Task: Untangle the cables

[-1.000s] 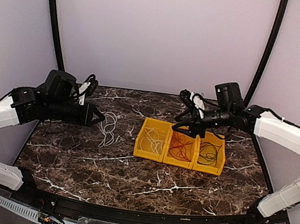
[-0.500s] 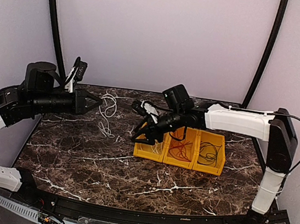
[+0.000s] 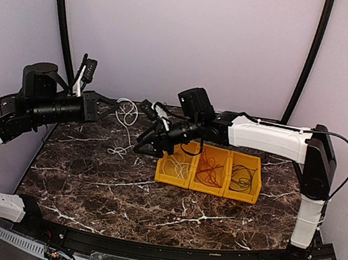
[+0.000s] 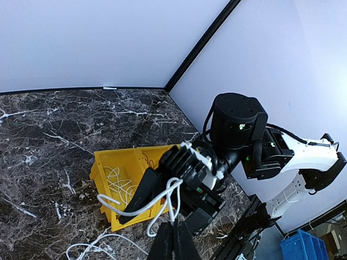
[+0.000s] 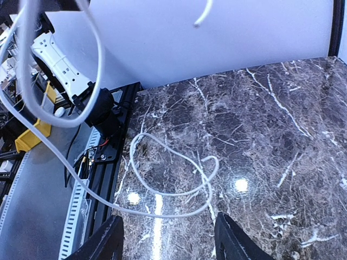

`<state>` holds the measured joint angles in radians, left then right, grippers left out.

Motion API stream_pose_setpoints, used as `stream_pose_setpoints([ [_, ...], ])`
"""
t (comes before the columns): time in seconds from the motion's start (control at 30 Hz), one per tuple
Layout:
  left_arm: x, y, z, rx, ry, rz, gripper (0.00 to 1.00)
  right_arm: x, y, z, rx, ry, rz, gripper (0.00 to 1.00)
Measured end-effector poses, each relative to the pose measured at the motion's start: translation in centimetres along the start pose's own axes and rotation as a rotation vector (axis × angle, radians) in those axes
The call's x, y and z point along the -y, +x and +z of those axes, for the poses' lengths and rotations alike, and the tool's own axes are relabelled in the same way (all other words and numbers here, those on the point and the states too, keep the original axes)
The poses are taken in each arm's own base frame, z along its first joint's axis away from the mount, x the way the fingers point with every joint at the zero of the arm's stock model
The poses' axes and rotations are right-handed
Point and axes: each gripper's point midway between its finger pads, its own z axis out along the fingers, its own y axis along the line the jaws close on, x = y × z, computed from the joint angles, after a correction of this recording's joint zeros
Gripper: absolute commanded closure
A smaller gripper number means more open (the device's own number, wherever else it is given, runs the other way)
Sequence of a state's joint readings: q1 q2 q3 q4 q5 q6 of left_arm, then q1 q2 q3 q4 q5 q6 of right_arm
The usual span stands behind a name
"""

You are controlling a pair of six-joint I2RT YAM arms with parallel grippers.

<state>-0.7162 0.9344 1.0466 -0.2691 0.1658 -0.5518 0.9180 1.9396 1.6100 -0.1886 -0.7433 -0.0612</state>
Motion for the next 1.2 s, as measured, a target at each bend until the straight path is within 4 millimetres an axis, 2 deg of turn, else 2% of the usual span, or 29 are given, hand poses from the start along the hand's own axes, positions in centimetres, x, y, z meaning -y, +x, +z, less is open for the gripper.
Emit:
stream_pose_setpoints([
  [0.17,0.6,-0.8,-0.4,0.033,0.023,-0.020,1.00,-2.1,0.4,1.7,-0.009,-0.068,0.001,0.43],
  [0.27,1.0,-1.3,-0.7,0.056,0.039,-0.031,1.00,-3.2,0.1,2.2,0.001,-0.100,-0.007,0.53],
  [0.33,1.3,-1.7,-0.9,0.071,0.049,-0.041,1.00,-3.7,-0.5,2.4,0.022,-0.116,-0.007,0.56],
  [0.47,1.5,-2.1,-0.9,0.083,0.059,-0.061,1.00,-3.6,-2.4,2.6,0.065,-0.115,0.007,0.48],
  [0.53,1.8,-2.4,-1.1,0.091,0.065,-0.070,1.00,-3.0,-3.5,2.8,0.089,-0.095,0.008,0.48],
  [0.57,1.9,-2.7,-1.2,0.098,0.070,-0.075,1.00,-2.7,-4.0,2.9,0.098,-0.083,0.009,0.51],
  [0.63,2.3,-3.1,-1.4,0.110,0.079,-0.083,1.00,-2.4,-4.6,3.0,0.111,-0.073,0.006,0.64],
  [0.73,2.7,-3.7,-1.7,0.127,0.092,-0.092,1.00,-2.2,-5.0,3.2,0.120,-0.076,0.018,0.79],
  [0.83,2.8,-3.9,-1.8,0.131,0.097,-0.106,1.00,-2.0,-4.9,3.5,0.124,-0.076,0.024,0.98],
  [0.87,2.8,-3.9,-1.8,0.131,0.098,-0.110,1.00,-1.9,-4.9,3.6,0.125,-0.075,0.019,1.00],
  [1.07,2.9,-3.8,-2.1,0.129,0.102,-0.132,1.00,-1.5,-3.0,4.1,0.118,-0.075,0.029,1.00],
  [1.2,1.5,-2.6,-2.0,0.121,0.058,-0.145,1.00,-2.3,-0.9,3.0,0.102,-0.059,0.009,1.00],
])
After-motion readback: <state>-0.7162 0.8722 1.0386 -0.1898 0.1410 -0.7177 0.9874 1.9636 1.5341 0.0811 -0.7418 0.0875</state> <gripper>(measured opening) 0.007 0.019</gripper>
